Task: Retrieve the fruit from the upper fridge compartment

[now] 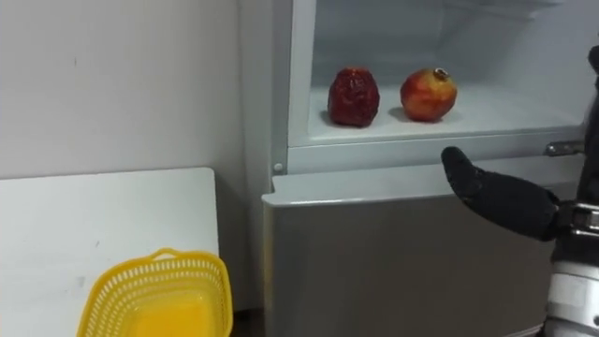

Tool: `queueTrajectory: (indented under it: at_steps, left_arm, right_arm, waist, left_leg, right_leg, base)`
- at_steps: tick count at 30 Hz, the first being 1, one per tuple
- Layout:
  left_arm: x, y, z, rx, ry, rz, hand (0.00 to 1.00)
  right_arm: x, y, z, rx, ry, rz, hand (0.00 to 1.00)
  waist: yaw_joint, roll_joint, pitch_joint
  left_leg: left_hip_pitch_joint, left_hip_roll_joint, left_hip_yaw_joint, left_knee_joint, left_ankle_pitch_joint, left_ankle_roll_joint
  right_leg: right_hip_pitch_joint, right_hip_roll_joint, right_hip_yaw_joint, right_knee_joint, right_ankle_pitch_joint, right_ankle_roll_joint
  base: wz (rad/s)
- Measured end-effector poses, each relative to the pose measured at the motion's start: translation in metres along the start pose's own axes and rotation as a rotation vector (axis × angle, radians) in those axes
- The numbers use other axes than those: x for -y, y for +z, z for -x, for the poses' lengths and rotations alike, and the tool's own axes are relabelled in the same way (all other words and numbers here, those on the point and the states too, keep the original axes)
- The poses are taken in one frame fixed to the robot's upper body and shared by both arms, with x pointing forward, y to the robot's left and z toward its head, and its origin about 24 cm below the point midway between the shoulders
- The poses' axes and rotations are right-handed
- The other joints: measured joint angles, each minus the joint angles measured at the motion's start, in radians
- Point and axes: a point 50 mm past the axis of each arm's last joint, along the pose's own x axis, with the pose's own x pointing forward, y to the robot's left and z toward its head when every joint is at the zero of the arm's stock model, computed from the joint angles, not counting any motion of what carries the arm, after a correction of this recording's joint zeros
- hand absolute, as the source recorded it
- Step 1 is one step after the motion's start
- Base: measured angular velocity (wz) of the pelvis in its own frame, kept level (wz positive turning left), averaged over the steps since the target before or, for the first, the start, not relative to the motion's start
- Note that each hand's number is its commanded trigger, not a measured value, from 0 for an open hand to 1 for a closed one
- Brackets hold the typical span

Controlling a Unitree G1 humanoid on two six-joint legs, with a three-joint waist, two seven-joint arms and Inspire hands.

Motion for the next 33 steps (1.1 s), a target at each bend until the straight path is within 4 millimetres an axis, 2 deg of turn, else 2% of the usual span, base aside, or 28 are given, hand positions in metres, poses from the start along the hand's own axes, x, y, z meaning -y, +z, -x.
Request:
queueTrajectory:
  at_steps: [4, 8, 13, 23, 30, 33]
  left_arm:
    - [0.000, 0.001, 0.000, -0.008, -0.021, -0.049, 0.00]
    - [0.000, 0.002, -0.001, -0.009, -0.027, -0.051, 0.00]
    - [-0.002, 0.005, -0.001, 0.001, -0.020, -0.051, 0.00]
    - [-0.005, 0.007, 0.000, 0.017, -0.014, -0.026, 0.00]
    - [-0.004, 0.001, 0.001, -0.001, -0.020, -0.030, 0.00]
    - [-0.003, -0.002, 0.002, -0.019, -0.024, -0.028, 0.00]
  right_arm:
    - [0.002, -0.001, -0.006, 0.001, -0.010, -0.005, 0.00]
    - [-0.001, -0.003, -0.020, 0.003, -0.012, -0.024, 0.00]
    - [-0.005, -0.011, -0.023, -0.035, 0.015, -0.040, 0.00]
    - [-0.011, -0.002, -0.039, -0.006, 0.029, -0.085, 0.00]
    - [-0.014, 0.002, -0.044, 0.008, 0.046, -0.105, 0.00]
    - [-0.014, 0.002, -0.044, 0.007, 0.054, -0.106, 0.00]
  waist:
    - [0.009, -0.004, -0.0003]
    - [0.016, -0.013, 0.0022]
    - [0.024, -0.021, 0.0009]
    - [0.050, -0.015, 0.0009]
    - [0.052, -0.007, -0.0023]
    - [0.053, -0.004, -0.0012]
  left_leg:
    - [-0.008, -0.002, -0.019, 0.010, 0.001, 0.000]
    - [-0.009, -0.002, -0.022, 0.015, 0.001, 0.000]
    - [-0.007, -0.003, -0.031, 0.018, 0.001, 0.000]
    - [-0.010, -0.002, -0.034, 0.018, 0.001, 0.000]
    - [-0.009, -0.003, -0.044, 0.018, 0.001, 0.000]
    - [-0.007, -0.003, -0.045, 0.018, 0.002, 0.000]
  right_leg:
    - [-0.002, -0.010, -0.020, 0.001, -0.001, -0.001]
    - [0.001, -0.011, -0.024, 0.000, -0.001, 0.000]
    - [0.016, -0.014, -0.040, -0.013, -0.001, 0.000]
    - [0.015, -0.012, -0.045, -0.015, -0.001, 0.000]
    - [0.019, -0.012, -0.054, -0.014, 0.000, 0.000]
    - [0.022, -0.013, -0.057, -0.014, 0.000, 0.000]
  base:
    - [0.13]
    - [0.01]
    - [0.09]
    - [0.00]
    - [0.03]
    - [0.00]
